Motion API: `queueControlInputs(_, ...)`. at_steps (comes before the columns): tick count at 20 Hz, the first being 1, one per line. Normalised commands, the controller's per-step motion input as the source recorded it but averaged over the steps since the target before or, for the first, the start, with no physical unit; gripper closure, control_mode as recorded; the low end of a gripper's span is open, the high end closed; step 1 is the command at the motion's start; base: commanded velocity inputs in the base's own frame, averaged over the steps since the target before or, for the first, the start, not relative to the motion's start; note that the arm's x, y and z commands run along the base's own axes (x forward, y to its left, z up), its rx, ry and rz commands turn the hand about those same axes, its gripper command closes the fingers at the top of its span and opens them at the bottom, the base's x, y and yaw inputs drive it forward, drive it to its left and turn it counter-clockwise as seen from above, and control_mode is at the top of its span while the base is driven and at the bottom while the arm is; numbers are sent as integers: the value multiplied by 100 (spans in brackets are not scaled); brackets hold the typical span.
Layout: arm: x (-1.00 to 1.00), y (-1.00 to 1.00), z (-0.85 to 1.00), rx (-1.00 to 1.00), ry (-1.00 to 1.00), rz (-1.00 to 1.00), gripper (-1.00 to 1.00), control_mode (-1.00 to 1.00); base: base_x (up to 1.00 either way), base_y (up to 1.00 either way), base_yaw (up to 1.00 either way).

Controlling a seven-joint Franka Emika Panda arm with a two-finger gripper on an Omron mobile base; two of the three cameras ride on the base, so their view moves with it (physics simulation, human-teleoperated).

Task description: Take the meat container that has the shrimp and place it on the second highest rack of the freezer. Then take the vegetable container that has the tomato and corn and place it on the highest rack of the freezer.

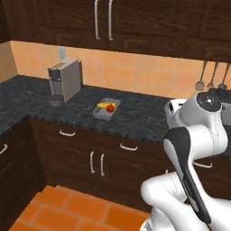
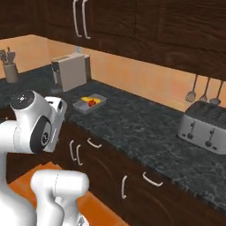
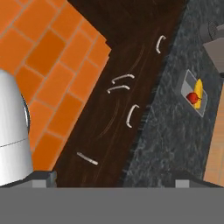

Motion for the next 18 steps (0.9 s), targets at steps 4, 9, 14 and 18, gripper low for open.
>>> queueControlInputs(4,0,0,0,0,0,0,-100,100,92,86,-37)
queueControlInputs(9,0,0,0,0,0,0,-100,100,86,76,-34)
queueControlInputs(14,0,0,0,0,0,0,-100,100,70,50,-30)
queueControlInputs(18,0,0,0,0,0,0,-100,100,32,14,-35)
